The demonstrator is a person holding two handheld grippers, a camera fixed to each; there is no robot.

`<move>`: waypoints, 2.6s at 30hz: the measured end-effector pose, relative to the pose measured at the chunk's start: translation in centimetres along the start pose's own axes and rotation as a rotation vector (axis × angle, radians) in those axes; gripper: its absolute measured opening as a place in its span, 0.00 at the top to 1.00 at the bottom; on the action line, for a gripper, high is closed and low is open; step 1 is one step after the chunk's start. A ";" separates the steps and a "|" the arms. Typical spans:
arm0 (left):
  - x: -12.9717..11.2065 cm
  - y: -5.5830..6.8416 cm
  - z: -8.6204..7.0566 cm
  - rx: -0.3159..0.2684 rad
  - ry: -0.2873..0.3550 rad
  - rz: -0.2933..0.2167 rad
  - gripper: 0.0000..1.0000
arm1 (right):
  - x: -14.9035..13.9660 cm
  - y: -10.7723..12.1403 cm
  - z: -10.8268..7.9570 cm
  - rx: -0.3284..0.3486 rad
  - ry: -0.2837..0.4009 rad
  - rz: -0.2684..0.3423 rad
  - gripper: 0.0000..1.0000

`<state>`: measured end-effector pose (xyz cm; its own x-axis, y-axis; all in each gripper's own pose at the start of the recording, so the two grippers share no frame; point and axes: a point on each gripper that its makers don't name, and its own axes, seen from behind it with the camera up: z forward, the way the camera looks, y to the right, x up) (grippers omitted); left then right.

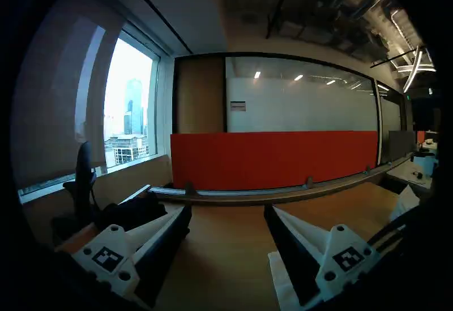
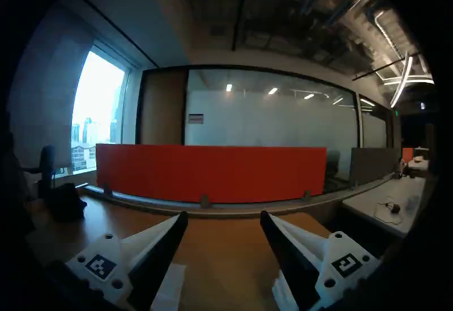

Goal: Fold towel

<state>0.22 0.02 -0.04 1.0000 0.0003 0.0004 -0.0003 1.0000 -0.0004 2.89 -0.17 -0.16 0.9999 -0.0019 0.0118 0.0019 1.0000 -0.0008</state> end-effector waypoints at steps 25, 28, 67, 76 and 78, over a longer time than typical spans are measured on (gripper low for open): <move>3.7 3.3 -1.2 -0.162 -0.097 0.061 0.05 | 3.6 -3.0 -0.3 0.181 -0.091 -0.122 0.00; 3.4 3.6 -1.2 -0.184 -0.115 0.073 0.05 | 3.5 -3.7 -0.1 0.214 -0.103 -0.135 0.00; -7.4 8.2 -3.2 -0.391 -0.333 0.174 0.05 | -7.1 -9.4 -2.9 0.500 -0.391 -0.262 0.00; -11.0 9.2 -3.4 -0.411 -0.374 0.178 0.05 | -11.2 -9.8 -3.5 0.517 -0.442 -0.268 0.00; -11.8 9.4 -3.5 -0.416 -0.386 0.182 0.05 | -12.1 -9.8 -3.6 0.520 -0.452 -0.273 0.00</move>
<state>-11.63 9.41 -3.50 0.9114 0.2500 0.3268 -0.0941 0.8998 -0.4260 -9.19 -9.94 -3.93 0.8620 -0.3623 0.3547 0.1315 0.8354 0.5337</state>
